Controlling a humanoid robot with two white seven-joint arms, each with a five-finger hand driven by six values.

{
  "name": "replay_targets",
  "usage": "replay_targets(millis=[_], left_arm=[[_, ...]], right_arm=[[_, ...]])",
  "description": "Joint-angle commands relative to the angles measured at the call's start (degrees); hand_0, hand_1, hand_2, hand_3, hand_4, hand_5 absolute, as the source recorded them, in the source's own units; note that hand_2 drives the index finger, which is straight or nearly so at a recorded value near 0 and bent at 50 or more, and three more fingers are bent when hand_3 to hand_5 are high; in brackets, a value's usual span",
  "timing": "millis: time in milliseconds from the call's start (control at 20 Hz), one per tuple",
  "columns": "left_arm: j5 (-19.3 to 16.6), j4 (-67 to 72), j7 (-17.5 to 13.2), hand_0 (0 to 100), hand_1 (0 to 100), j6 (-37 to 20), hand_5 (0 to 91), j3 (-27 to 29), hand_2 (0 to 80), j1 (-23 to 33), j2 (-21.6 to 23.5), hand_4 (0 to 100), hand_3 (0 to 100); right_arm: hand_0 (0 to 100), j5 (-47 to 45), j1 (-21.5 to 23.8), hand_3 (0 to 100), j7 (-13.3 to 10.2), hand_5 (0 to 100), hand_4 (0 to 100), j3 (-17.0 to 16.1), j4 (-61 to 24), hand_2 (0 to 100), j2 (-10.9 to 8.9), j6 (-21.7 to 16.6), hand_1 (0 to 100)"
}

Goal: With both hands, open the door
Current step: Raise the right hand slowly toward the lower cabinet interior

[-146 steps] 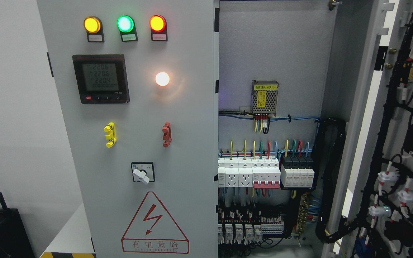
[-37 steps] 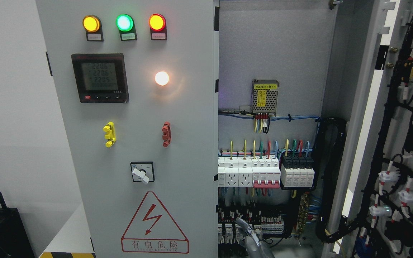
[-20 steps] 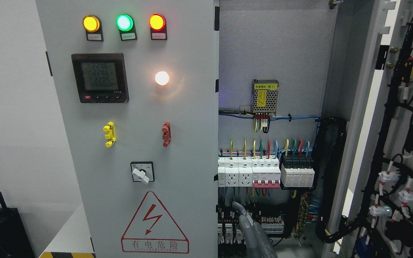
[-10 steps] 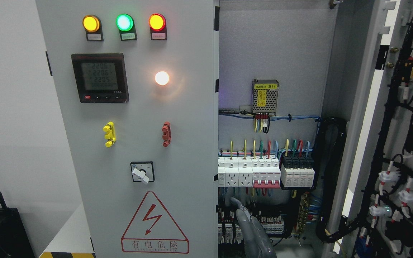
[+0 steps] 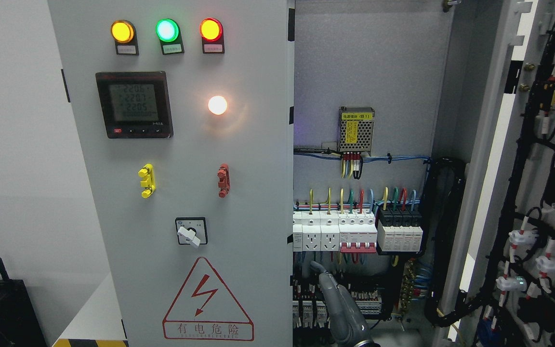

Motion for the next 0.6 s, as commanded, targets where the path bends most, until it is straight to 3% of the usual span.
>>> replay_targets(millis=[0,551], left_arm=[[0.0,-1.7,0.0,0,0,0.1,0.0,0.0,0.0,0.1,0.0,3,0],[0.0,-1.7,0.0,0,0,0.0,0.0,0.0,0.0,0.1,0.0,3,0]], right_arm=[[11,-0.5,-1.1,0,0.0,0,0,0.8,2.4,0,1.07,0.0,0],[11,-0.8,-1.2,0,0.0,0,0,1.8,2.0,0,0.98,-0.1,0]])
